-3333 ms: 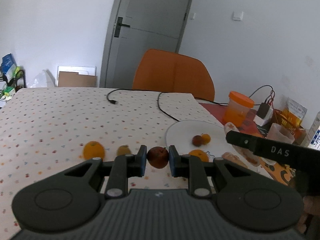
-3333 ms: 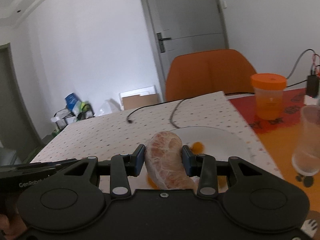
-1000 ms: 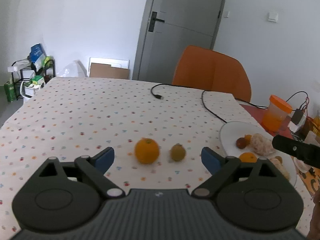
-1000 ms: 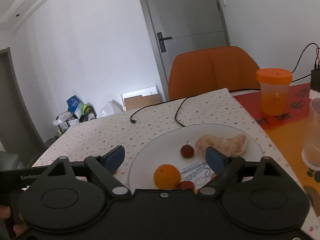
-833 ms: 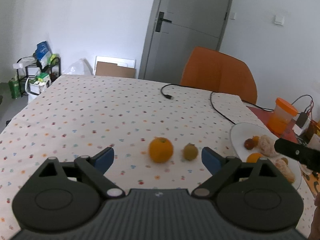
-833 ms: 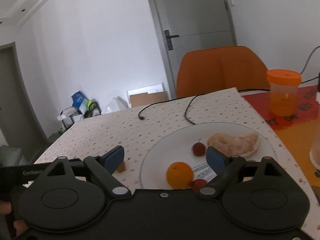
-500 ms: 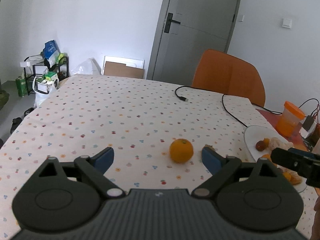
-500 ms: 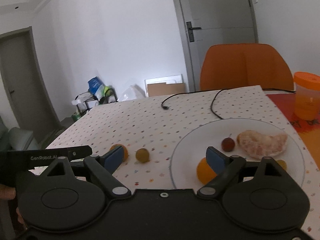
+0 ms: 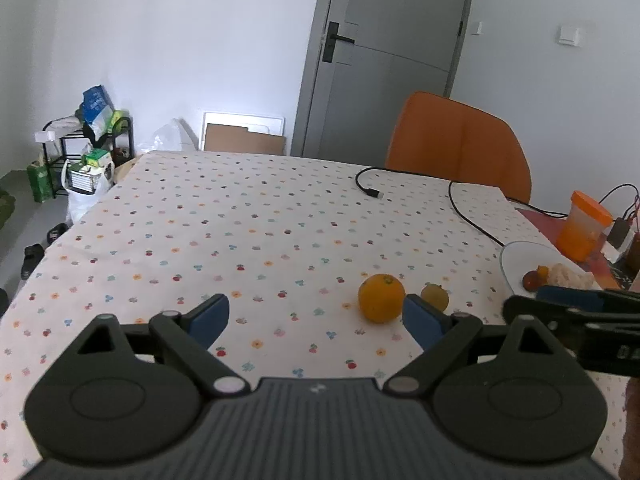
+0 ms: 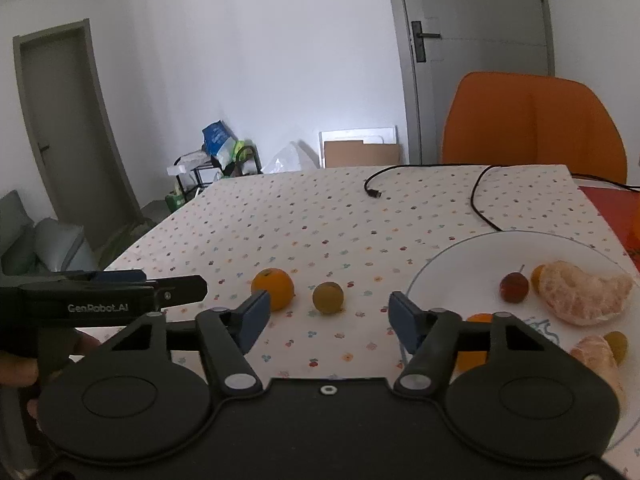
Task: Organize fruits
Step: 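Grasp the small olive-brown fruit with the right tool while the left tool grasps the orange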
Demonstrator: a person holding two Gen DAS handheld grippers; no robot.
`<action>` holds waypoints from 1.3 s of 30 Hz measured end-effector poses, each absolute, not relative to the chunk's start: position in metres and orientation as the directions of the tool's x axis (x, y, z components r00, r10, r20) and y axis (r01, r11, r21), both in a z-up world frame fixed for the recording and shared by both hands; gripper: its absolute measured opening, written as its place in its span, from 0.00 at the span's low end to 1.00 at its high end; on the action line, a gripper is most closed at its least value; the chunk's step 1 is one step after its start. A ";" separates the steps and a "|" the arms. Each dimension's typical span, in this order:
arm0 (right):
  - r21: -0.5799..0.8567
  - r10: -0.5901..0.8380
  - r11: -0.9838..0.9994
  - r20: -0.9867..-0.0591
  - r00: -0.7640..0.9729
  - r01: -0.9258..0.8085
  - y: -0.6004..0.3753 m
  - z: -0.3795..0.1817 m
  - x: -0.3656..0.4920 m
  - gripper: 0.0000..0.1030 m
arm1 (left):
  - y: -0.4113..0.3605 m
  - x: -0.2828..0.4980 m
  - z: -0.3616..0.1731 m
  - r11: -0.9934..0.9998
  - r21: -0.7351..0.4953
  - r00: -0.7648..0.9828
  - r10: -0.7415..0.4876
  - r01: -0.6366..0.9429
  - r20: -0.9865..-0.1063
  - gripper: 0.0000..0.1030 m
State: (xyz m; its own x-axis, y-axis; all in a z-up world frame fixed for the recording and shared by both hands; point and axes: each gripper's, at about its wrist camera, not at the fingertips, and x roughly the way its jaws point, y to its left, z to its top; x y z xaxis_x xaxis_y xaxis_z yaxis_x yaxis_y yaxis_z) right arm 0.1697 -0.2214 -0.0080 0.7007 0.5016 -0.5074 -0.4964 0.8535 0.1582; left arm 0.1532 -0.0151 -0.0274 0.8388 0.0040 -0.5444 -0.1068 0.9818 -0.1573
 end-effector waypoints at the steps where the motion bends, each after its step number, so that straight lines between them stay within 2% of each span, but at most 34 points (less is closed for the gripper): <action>1: 0.158 0.503 0.852 -0.514 0.695 -0.500 -0.219 -0.009 0.172 0.56 | -0.015 0.154 -0.028 0.982 -0.160 0.839 -0.002 -0.101 -0.544 0.88; 3: 0.153 0.503 0.849 -0.527 0.685 -0.505 -0.216 -0.010 0.177 0.47 | -0.016 0.156 -0.028 0.982 -0.169 0.844 -0.016 -0.089 -0.537 0.87; 5: 0.150 0.501 0.848 -0.541 0.675 -0.509 -0.212 -0.013 0.182 0.44 | -0.017 0.159 -0.030 0.982 -0.173 0.844 -0.025 -0.081 -0.536 0.83; 9: 0.143 0.499 0.844 -0.559 0.662 -0.516 -0.208 -0.017 0.191 0.42 | -0.019 0.168 -0.033 0.978 -0.197 0.837 -0.057 -0.061 -0.545 0.69; 19: 0.127 0.494 0.831 -0.615 0.614 -0.542 -0.190 -0.025 0.215 0.33 | -0.020 0.180 -0.039 0.974 -0.221 0.831 -0.079 -0.054 -0.551 0.54; 25: 0.109 0.479 0.833 -0.633 0.608 -0.542 -0.179 -0.032 0.226 0.33 | -0.014 0.185 -0.039 0.969 -0.238 0.832 -0.082 -0.062 -0.549 0.53; 29: 0.087 0.471 0.832 -0.632 0.615 -0.548 -0.174 -0.039 0.228 0.22 | -0.011 0.187 -0.038 0.968 -0.244 0.832 -0.084 -0.063 -0.548 0.52; 39: 0.130 0.517 0.828 -0.553 0.653 -0.545 -0.192 -0.025 0.218 0.21 | -0.022 0.192 -0.035 0.972 -0.227 0.833 -0.085 -0.050 -0.547 0.52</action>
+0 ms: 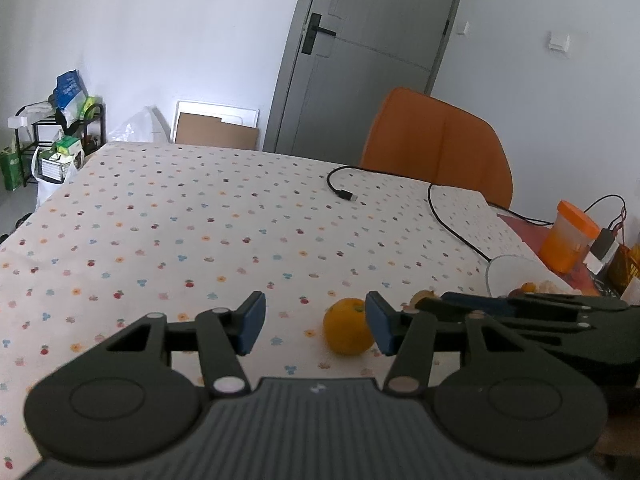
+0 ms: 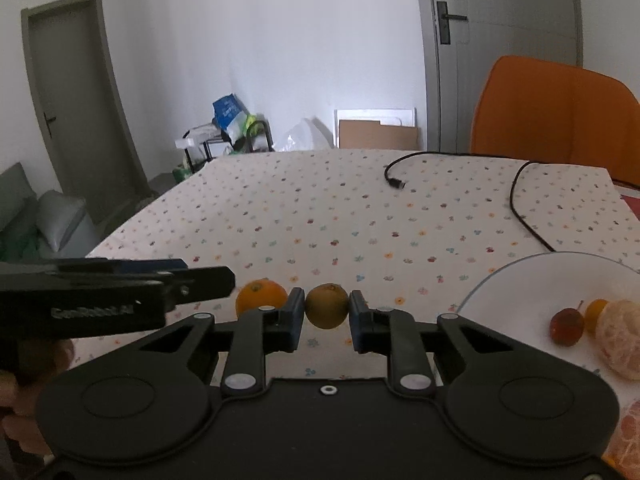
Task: Organize fruits
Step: 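Grasp the small olive-brown fruit with the right tool while the left tool grasps the orange, then carry the olive-brown fruit with the right tool while the left tool carries the orange, releasing both on the plate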
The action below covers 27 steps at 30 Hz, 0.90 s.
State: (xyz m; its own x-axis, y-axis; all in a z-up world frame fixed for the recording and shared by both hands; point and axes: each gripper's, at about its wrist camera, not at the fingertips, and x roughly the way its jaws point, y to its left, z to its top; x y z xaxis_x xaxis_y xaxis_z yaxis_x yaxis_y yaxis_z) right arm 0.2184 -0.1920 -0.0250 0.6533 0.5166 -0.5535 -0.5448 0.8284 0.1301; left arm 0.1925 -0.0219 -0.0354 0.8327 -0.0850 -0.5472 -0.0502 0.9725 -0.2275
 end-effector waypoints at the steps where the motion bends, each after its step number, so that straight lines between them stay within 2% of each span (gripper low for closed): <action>1: 0.130 0.514 0.831 -0.551 0.657 -0.541 -0.194 -0.025 0.218 0.21 | -0.024 0.194 -0.036 0.973 -0.226 0.831 -0.087 -0.048 -0.549 0.52; 10: 0.167 0.518 0.843 -0.514 0.684 -0.512 -0.219 -0.018 0.210 0.21 | -0.043 0.206 -0.048 0.978 -0.202 0.809 -0.085 -0.043 -0.581 0.52; 11: 0.172 0.517 0.844 -0.511 0.687 -0.508 -0.222 -0.018 0.209 0.21 | -0.047 0.208 -0.051 0.980 -0.193 0.803 -0.080 -0.044 -0.590 0.51; 14: 0.191 0.517 0.849 -0.496 0.698 -0.493 -0.232 -0.014 0.206 0.21 | -0.053 0.213 -0.058 0.980 -0.193 0.789 -0.083 -0.046 -0.609 0.35; 27: 0.221 0.477 0.879 -0.444 0.759 -0.423 -0.277 -0.005 0.183 0.21 | -0.085 0.200 -0.032 0.980 -0.195 0.828 -0.141 0.039 -0.543 0.34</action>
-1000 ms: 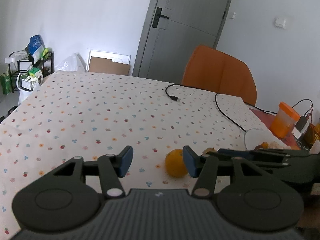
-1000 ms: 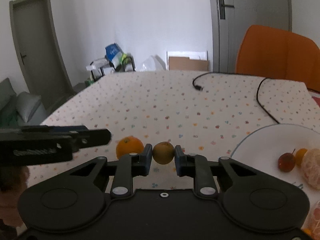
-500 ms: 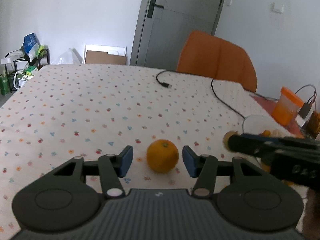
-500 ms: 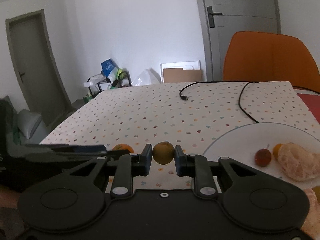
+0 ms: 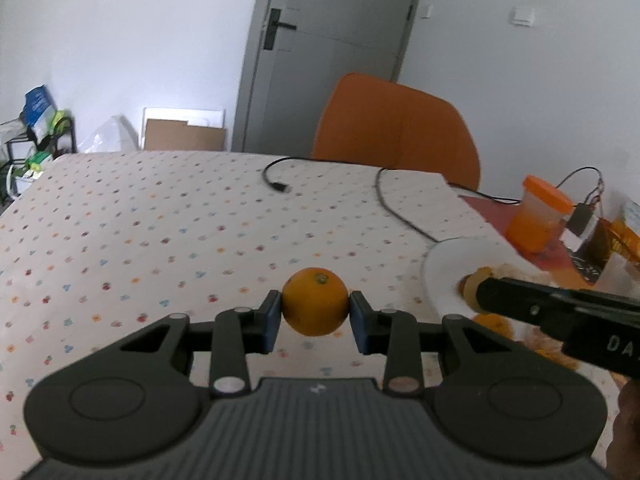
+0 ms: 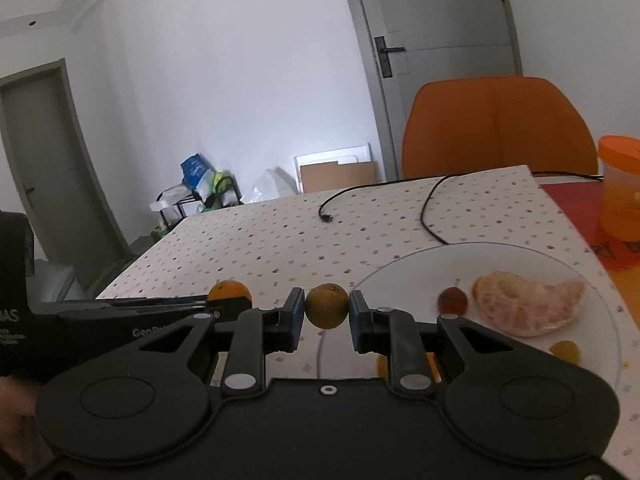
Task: Organize fruits
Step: 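Carry the olive-brown fruit with the right tool while the left tool carries the orange, releasing both on the plate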
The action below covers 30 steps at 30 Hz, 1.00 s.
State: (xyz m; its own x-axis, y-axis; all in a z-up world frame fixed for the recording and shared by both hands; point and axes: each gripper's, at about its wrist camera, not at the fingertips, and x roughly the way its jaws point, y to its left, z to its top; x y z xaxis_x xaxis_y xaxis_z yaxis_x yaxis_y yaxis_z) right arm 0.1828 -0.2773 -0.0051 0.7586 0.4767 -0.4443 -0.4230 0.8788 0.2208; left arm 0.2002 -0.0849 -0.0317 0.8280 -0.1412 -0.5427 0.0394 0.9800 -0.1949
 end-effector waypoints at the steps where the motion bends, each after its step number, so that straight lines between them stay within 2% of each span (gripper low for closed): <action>1: 0.220 0.471 0.882 -0.442 0.763 -0.417 -0.281 -0.005 0.182 0.21 | -0.088 0.200 -0.030 0.979 -0.196 0.829 -0.148 0.048 -0.539 0.34; 17: 0.233 0.387 0.921 -0.443 0.809 -0.312 -0.331 -0.011 0.175 0.22 | -0.132 0.199 -0.016 0.970 -0.198 0.833 -0.227 0.144 -0.505 0.34; 20: 0.246 0.360 0.929 -0.430 0.828 -0.277 -0.339 -0.011 0.177 0.28 | -0.140 0.201 -0.016 0.967 -0.198 0.829 -0.241 0.161 -0.504 0.34; 30: 0.265 0.318 0.939 -0.438 0.841 -0.218 -0.364 -0.014 0.170 0.28 | -0.159 0.206 -0.014 0.960 -0.195 0.823 -0.273 0.200 -0.498 0.34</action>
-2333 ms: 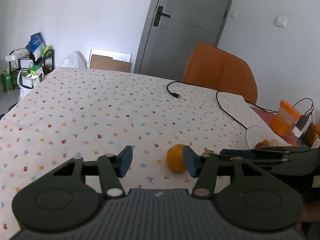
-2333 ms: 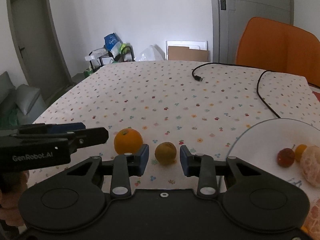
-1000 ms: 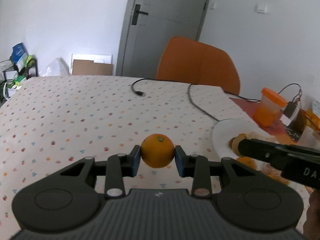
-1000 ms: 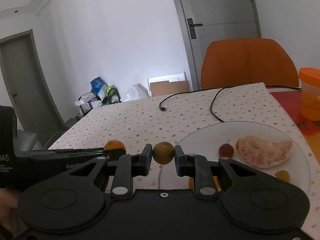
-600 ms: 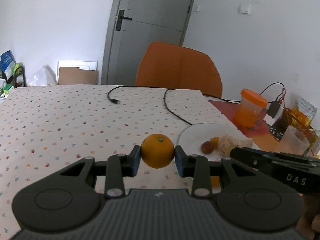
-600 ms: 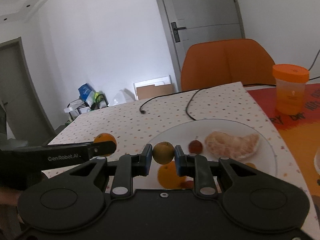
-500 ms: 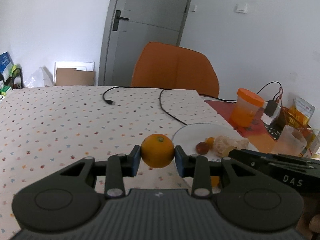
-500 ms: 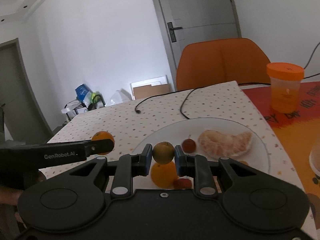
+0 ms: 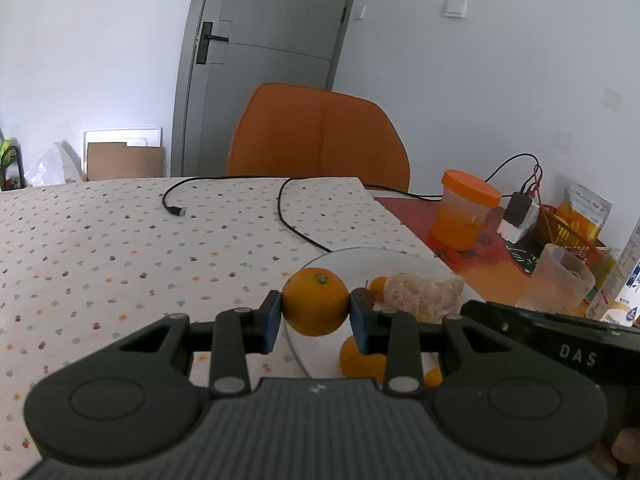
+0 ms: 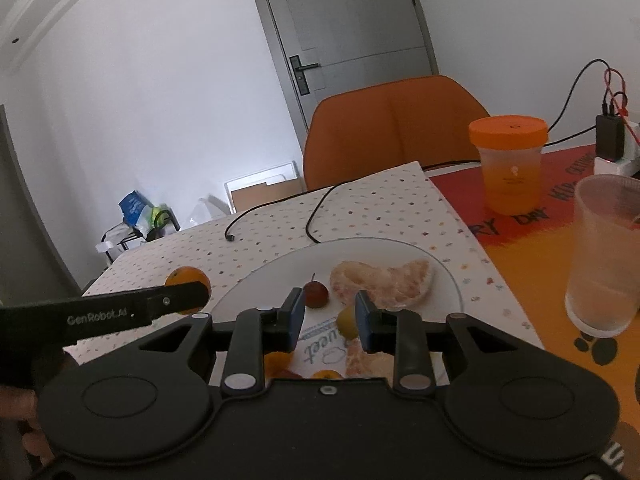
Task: Organize fruits
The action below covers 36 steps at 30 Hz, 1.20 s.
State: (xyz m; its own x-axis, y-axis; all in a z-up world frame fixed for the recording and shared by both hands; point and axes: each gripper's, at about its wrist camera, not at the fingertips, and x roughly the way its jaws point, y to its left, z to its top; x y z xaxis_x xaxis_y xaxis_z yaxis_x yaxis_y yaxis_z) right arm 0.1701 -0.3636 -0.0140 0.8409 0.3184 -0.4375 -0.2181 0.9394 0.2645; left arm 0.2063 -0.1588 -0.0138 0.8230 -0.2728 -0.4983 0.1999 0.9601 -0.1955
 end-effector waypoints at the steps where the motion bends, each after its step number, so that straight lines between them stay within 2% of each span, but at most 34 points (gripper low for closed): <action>1: 0.264 0.316 0.940 -0.439 0.841 -0.216 -0.365 -0.014 0.169 0.28 | -0.160 0.207 -0.014 0.959 -0.196 0.822 -0.276 0.203 -0.498 0.34; 3: 0.264 0.311 0.941 -0.442 0.841 -0.209 -0.367 -0.015 0.167 0.29 | -0.163 0.209 -0.013 0.957 -0.200 0.818 -0.284 0.210 -0.501 0.34; 5: 0.267 0.308 0.942 -0.445 0.841 -0.203 -0.369 -0.015 0.166 0.29 | -0.165 0.208 -0.011 0.958 -0.197 0.824 -0.281 0.209 -0.493 0.39; 11: 0.271 0.306 0.942 -0.454 0.837 -0.197 -0.371 -0.018 0.160 0.34 | -0.159 0.202 -0.010 0.965 -0.185 0.829 -0.257 0.188 -0.497 0.46; 15: 0.271 0.308 0.942 -0.460 0.833 -0.198 -0.371 -0.020 0.158 0.40 | -0.150 0.197 -0.008 0.970 -0.182 0.834 -0.234 0.163 -0.499 0.55; 18: 0.270 0.312 0.941 -0.459 0.832 -0.203 -0.369 -0.018 0.154 0.42 | -0.142 0.193 -0.006 0.972 -0.184 0.836 -0.222 0.148 -0.501 0.56; 20: 0.267 0.313 0.941 -0.457 0.833 -0.208 -0.368 -0.016 0.152 0.44 | -0.138 0.190 -0.005 0.973 -0.187 0.837 -0.215 0.137 -0.504 0.60; 22: 0.264 0.315 0.941 -0.454 0.833 -0.212 -0.366 -0.014 0.149 0.46 | -0.134 0.186 -0.004 0.975 -0.184 0.841 -0.201 0.124 -0.502 0.69; 26: 0.265 0.325 0.938 -0.452 0.831 -0.223 -0.363 -0.010 0.145 0.56 | -0.125 0.178 -0.002 0.979 -0.177 0.844 -0.175 0.096 -0.507 0.73; 28: 0.264 0.327 0.938 -0.452 0.830 -0.226 -0.361 -0.009 0.143 0.59 | -0.122 0.173 -0.001 0.982 -0.172 0.845 -0.158 0.080 -0.510 0.81; 31: 0.267 0.336 0.935 -0.452 0.827 -0.234 -0.359 -0.007 0.139 0.65 | -0.116 0.164 0.000 0.985 -0.159 0.848 -0.136 0.062 -0.512 0.86; 33: 0.266 0.339 0.934 -0.449 0.827 -0.239 -0.356 -0.004 0.136 0.75 | -0.111 0.159 0.001 0.987 -0.156 0.844 -0.123 0.048 -0.521 0.89; 36: 0.262 0.343 0.933 -0.446 0.827 -0.246 -0.352 0.000 0.131 0.83 | -0.104 0.149 0.002 0.988 -0.150 0.849 -0.103 0.029 -0.518 0.91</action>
